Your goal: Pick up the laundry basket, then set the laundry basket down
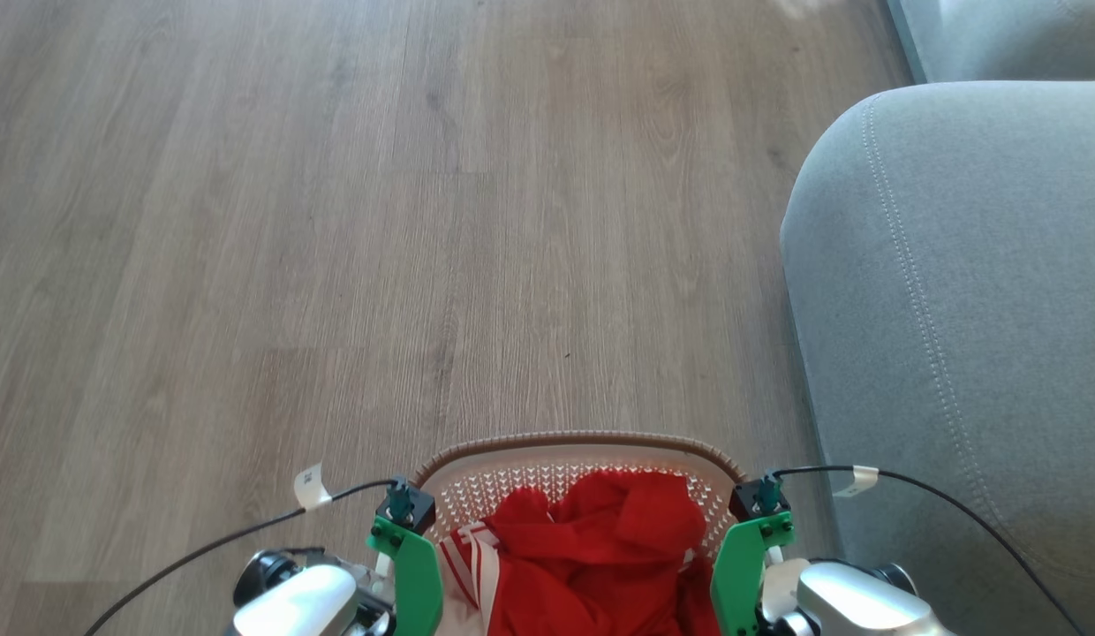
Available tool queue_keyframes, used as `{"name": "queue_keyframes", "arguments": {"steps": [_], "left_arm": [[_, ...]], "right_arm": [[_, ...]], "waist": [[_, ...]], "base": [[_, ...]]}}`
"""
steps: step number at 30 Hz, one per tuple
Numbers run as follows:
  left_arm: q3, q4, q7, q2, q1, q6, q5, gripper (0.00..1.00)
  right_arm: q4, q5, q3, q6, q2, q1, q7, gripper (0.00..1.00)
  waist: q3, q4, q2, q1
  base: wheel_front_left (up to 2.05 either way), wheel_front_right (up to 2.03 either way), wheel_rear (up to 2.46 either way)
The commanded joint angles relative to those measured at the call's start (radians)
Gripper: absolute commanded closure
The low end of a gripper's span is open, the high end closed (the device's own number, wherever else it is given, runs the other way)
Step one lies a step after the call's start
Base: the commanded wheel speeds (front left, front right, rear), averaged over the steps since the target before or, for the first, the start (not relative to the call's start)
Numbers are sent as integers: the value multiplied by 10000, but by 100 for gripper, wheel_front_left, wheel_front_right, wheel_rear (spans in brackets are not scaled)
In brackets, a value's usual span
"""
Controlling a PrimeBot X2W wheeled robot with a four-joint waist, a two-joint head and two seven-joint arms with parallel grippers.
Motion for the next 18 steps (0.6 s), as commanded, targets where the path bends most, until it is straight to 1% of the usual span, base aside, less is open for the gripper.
{"name": "queue_keyframes", "arguments": {"steps": [1,12,18], "left_arm": [[-108,-289,-90,-155,-202,-182,159,100],[-108,-207,-172,-243,-194,-182,157,100],[-108,-127,-262,-331,-331,-182,214,100]], "right_arm": [[-371,-96,160,161,313,-541,-214,100],[-378,-117,197,161,258,-534,-251,100],[-413,-170,189,161,134,-633,-361,100]], "waist": [[0,2,0,-1],[72,9,0,-1],[457,18,0,-1]], "base": [[0,0,0],[0,0,0],[0,0,0]]}}
